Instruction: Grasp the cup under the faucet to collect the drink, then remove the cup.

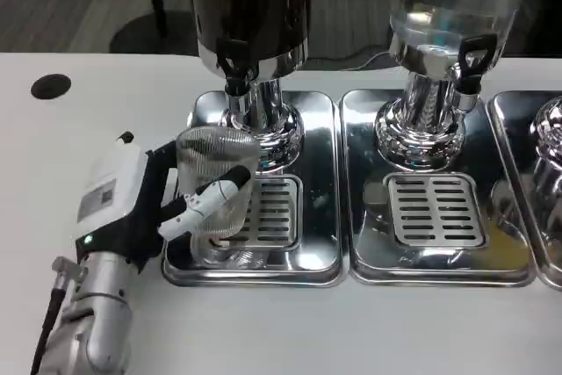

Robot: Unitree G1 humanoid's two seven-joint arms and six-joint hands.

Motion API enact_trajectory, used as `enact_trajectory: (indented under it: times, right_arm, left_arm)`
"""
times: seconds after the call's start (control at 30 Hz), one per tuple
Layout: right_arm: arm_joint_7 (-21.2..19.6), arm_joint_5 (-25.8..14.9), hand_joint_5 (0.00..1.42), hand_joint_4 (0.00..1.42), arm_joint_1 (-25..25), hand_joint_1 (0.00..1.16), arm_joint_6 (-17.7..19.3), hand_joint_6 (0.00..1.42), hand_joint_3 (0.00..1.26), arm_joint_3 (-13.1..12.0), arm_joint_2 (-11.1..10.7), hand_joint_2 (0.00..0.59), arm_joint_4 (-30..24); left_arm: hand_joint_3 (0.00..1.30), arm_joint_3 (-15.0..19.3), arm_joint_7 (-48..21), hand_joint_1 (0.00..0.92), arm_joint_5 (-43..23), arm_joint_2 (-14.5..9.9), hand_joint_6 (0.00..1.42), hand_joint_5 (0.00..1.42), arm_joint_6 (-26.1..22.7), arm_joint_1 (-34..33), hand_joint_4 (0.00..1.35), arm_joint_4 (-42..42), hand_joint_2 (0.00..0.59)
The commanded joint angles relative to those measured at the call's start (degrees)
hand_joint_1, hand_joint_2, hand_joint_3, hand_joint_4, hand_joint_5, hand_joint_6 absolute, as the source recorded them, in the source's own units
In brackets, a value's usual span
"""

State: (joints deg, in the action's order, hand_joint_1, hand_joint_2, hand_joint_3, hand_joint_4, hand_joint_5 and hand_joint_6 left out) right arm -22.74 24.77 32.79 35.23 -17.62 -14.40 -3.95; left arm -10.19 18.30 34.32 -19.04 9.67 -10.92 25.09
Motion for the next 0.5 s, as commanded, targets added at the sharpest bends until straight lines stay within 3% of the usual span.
enact_trajectory:
  times: [0.03, 0.5]
  right_arm:
    - [0.4, -0.7, 0.25, 0.32, 0.2, 0.72, 1.1, 0.18, 0.40, -0.6, 0.1, 0.569, 0.1]
    - [0.4, -1.2, 0.25, 0.32, 0.5, 0.72, 2.0, 0.18, 0.40, -0.8, 0.2, 0.569, 0.8]
  left_arm:
    - [0.42, 0.0, 1.2, 0.014, -0.2, 0.5, 0.00, 0.34, -0.3, -0.1, 0.52, -0.5, 0.315]
    - [0.43, 0.6, 1.3, 0.000, -1.1, 0.5, 0.00, 0.34, -0.4, -0.3, 0.44, 0.4, 0.312]
